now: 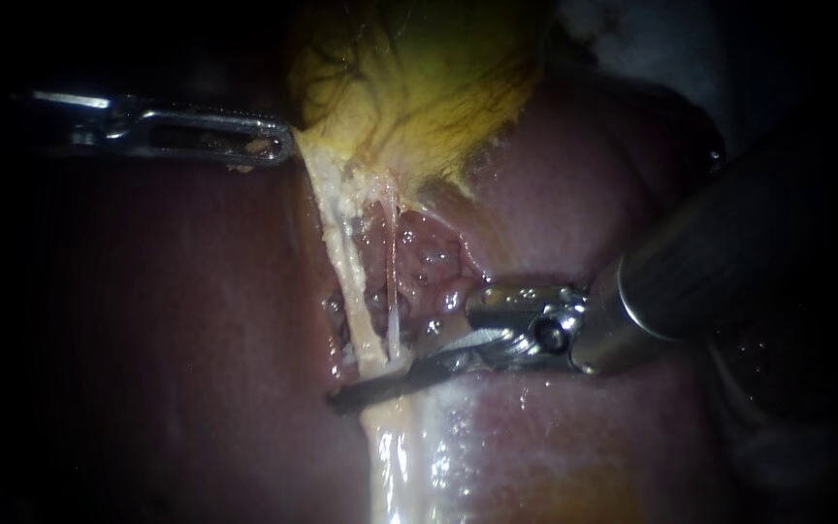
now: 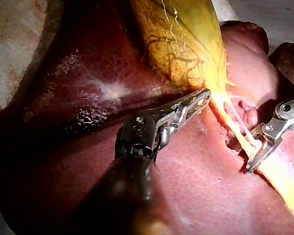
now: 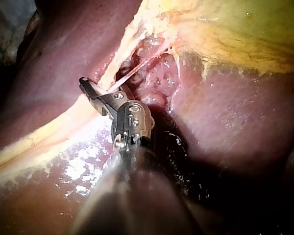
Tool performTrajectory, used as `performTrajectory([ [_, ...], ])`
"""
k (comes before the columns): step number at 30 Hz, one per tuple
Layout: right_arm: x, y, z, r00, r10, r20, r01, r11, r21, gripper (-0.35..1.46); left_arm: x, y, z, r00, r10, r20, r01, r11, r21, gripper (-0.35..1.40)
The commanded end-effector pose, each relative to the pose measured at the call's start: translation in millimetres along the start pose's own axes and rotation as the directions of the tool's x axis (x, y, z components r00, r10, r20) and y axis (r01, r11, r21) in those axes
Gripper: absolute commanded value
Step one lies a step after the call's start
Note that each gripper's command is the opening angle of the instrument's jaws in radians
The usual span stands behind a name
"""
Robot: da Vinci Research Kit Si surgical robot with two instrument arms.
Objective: Clipping first clip left tube
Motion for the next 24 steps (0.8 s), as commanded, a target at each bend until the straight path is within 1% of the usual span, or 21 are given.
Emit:
performTrajectory([
  [1, 0.0, 0.0, 0.0, 1.0, 0.0, 0.0, 0.0, 1.0, 0.0, 0.28, 0.0, 0.0, 0.0, 1.0, 0.0, 0.0, 0.0, 1.0, 0.0, -0.35],
  [3, 0.0, 0.0, 0.0, 1.0, 0.0, 0.0, 0.0, 1.0, 0.0, 0.3, 0.0, 0.0, 0.0, 1.0, 0.0, 0.0, 0.0, 1.0, 0.0, -0.35],
  [6, 0.0, 0.0, 0.0, 1.0, -0.011, 0.0, 0.011, 1.0, 0.0, 0.39, 0.0, 0.0, 0.0, 1.0, 0.0, 0.0, 0.0, 1.0, 0.0, -0.35],
  [9, 0.1, 0.2, 0.0, 0.999, -0.052, 0.004, 0.052, 0.999, -0.002, 0.5, 0.0, 0.0, 0.0, 1.0, 0.0, 0.0, 0.0, 1.0, 0.0, -0.35],
  [12, 0.2, 0.5, 0.0, 0.997, -0.075, -0.006, 0.075, 0.997, 0.004, 0.57, 0.0, 0.0, 0.0, 1.0, 0.0, 0.0, 0.0, 1.0, 0.0, -0.35],
  [14, 0.3, 0.9, 0.0, 0.997, -0.08, -0.01, 0.08, 0.997, 0.008, 0.6, 0.0, 0.0, 0.0, 1.0, 0.0, 0.0, 0.0, 1.0, 0.0, -0.35],
  [22, 0.2, 2.4, -0.7, 0.996, -0.087, -0.03, 0.088, 0.996, 0.021, 0.61, 0.0, 0.0, -0.1, 1.0, 0.0, 0.0, 0.0, 1.0, 0.0, -0.35],
  [24, 0.2, 2.7, -1.0, 0.995, -0.088, -0.042, 0.089, 0.996, 0.03, 0.61, 0.0, 0.0, -0.1, 1.0, 0.0, 0.0, 0.0, 1.0, 0.0, -0.35],
])
